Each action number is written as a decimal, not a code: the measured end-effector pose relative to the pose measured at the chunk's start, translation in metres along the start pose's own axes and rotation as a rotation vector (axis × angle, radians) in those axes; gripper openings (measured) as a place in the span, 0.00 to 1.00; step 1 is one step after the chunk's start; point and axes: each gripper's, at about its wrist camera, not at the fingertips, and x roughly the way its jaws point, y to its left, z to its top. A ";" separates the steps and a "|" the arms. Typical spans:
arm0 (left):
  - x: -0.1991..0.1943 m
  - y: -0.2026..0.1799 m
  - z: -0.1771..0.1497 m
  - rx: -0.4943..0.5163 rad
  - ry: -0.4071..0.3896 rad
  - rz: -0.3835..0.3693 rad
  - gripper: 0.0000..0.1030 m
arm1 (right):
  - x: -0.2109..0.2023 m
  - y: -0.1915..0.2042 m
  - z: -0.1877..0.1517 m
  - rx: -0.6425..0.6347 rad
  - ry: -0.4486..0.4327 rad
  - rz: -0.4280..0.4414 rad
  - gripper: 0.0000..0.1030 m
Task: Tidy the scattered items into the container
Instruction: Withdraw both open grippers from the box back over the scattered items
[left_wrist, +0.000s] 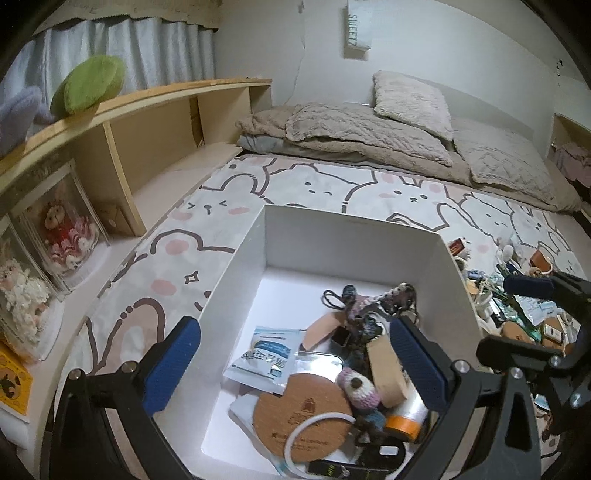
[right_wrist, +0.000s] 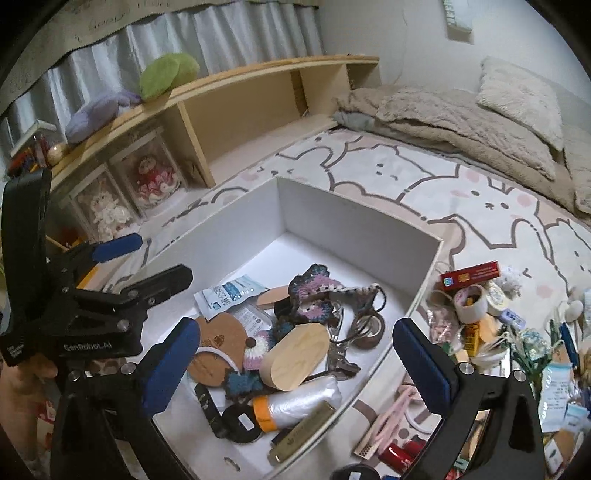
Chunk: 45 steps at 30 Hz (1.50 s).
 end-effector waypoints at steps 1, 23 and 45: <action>-0.003 -0.002 0.000 0.001 -0.002 0.001 1.00 | -0.004 -0.001 0.000 0.001 -0.005 -0.003 1.00; -0.087 -0.069 0.010 0.013 -0.063 -0.061 1.00 | -0.134 -0.029 -0.023 0.032 -0.148 -0.130 1.00; -0.178 -0.137 0.011 0.039 -0.150 -0.140 1.00 | -0.251 -0.044 -0.068 0.043 -0.261 -0.261 1.00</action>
